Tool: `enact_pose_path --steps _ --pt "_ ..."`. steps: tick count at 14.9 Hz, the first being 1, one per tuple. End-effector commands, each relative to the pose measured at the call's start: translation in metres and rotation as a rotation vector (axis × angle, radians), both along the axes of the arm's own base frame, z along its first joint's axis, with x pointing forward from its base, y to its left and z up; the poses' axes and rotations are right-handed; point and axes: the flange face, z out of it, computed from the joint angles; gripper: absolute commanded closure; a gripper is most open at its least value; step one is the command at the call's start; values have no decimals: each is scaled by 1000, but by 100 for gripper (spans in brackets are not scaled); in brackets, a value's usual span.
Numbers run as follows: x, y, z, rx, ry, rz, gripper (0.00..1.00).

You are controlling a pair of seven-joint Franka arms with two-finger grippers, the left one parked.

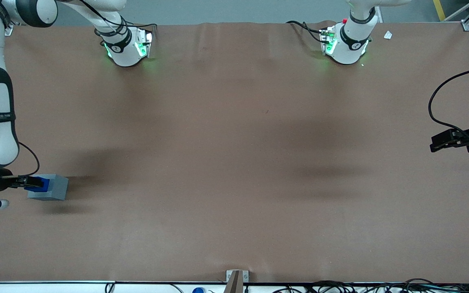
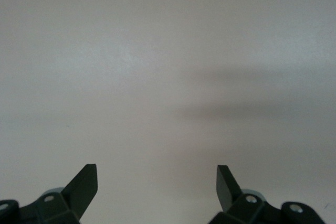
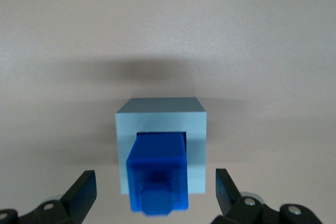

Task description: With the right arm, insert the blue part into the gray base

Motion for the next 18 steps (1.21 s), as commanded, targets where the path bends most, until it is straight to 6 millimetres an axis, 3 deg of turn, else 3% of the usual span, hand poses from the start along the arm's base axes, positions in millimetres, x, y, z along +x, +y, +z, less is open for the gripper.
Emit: enact_pose_path --steps 1,3,6,8,13,15,18 --pt "-10 5 48 21 -14 -20 0" --pt "-13 8 63 31 -16 -17 0" --pt "-17 19 117 27 -76 -87 0" --pt "-18 41 152 22 -118 -105 0" --pt "-44 97 221 40 -76 -176 0" --pt "-60 100 245 50 -64 -176 0" --pt "-74 102 262 60 -51 -172 0"
